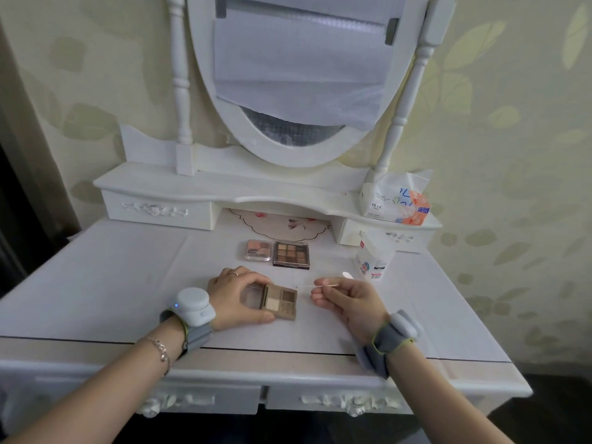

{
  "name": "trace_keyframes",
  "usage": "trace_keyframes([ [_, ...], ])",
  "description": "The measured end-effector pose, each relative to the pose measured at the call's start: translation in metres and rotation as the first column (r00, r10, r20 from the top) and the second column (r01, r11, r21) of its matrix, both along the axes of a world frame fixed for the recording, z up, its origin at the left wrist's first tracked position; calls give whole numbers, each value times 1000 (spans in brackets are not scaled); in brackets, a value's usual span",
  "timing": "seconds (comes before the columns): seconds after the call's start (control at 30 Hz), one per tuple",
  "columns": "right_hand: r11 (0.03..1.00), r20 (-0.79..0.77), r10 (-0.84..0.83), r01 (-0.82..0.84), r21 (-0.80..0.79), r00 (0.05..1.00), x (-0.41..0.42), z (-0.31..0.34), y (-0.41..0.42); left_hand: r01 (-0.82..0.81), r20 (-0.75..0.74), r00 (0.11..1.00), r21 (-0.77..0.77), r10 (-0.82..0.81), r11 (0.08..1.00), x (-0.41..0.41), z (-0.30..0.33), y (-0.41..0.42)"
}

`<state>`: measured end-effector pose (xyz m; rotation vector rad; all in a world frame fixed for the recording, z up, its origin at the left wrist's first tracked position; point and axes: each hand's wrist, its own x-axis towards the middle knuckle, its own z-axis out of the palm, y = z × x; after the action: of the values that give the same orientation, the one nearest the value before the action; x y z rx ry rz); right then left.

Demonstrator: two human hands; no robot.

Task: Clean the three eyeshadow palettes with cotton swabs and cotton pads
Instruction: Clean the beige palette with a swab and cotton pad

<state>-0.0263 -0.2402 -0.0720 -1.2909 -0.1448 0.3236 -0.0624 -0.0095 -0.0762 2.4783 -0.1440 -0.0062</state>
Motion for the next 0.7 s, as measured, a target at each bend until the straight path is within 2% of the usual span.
trace_keyframes([
  [0.27, 994, 126, -20, 33, -105, 992, -1, -2, 4, -1, 18, 1000, -45, 2, 999, -1, -1, 2],
  [0.7, 993, 135, 13, 4, -121, 991, -2, -2, 5, 21, 69, 998, -85, -15, 996, 0, -4, 4],
])
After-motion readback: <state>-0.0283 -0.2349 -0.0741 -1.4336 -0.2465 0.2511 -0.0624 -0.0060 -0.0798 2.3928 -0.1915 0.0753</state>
